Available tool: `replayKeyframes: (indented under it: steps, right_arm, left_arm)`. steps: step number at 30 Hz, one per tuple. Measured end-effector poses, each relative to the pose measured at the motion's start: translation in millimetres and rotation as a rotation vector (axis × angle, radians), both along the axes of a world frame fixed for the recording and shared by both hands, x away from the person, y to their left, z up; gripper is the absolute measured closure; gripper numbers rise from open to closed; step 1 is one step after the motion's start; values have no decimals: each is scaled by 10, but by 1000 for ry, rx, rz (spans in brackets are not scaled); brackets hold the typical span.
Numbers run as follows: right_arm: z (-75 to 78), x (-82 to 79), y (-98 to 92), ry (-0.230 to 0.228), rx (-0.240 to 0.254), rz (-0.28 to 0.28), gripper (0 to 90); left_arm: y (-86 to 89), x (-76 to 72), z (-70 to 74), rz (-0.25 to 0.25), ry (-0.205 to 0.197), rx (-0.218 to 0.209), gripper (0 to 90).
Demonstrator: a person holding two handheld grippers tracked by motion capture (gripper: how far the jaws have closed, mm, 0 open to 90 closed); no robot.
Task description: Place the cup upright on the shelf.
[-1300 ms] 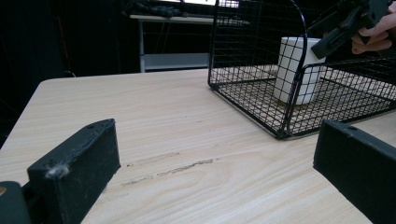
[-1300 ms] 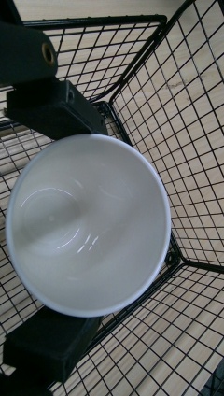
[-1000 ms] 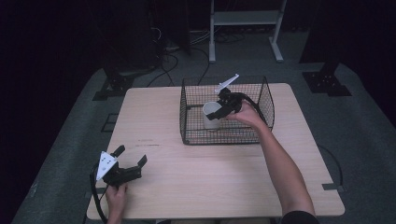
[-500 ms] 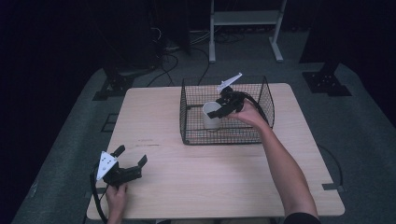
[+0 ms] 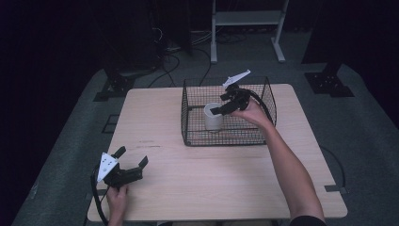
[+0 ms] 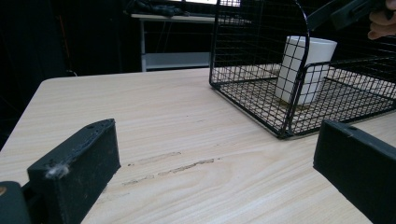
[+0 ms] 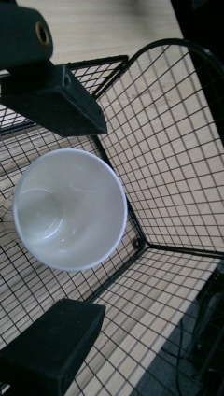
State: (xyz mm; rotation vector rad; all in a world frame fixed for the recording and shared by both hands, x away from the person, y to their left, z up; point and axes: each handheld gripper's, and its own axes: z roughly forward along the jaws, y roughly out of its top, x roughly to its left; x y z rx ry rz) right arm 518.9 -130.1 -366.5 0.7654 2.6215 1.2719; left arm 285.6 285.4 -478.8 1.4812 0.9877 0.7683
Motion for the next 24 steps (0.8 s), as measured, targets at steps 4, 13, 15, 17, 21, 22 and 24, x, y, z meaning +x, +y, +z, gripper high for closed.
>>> replayKeyframes:
  steps: [4,13,15,17,21,22,24]
  right_arm:
    - [92,-32,-88,-6,35,-14,104]
    - [203,-125,-213,-10,80,-21,103]
    - [228,-165,-233,-18,76,-24,103]
    - [252,-203,-256,-12,93,-16,103]
    - [277,-282,-288,-21,83,-10,104]
    - [277,-282,-288,-21,83,-10,104]
    - [281,-308,-306,-20,90,-8,105]
  left_arm:
    - [-1,-1,-1,-3,3,3,0]
    - [1,-10,-1,-5,1,3,0]
    - [0,-11,0,-6,0,4,0]
    - [-3,-12,0,-6,-2,3,0]
    - [-1,-16,1,-7,-4,4,0]
    - [-1,-16,1,-7,-4,4,0]
    - [-2,-16,1,-7,-4,5,0]
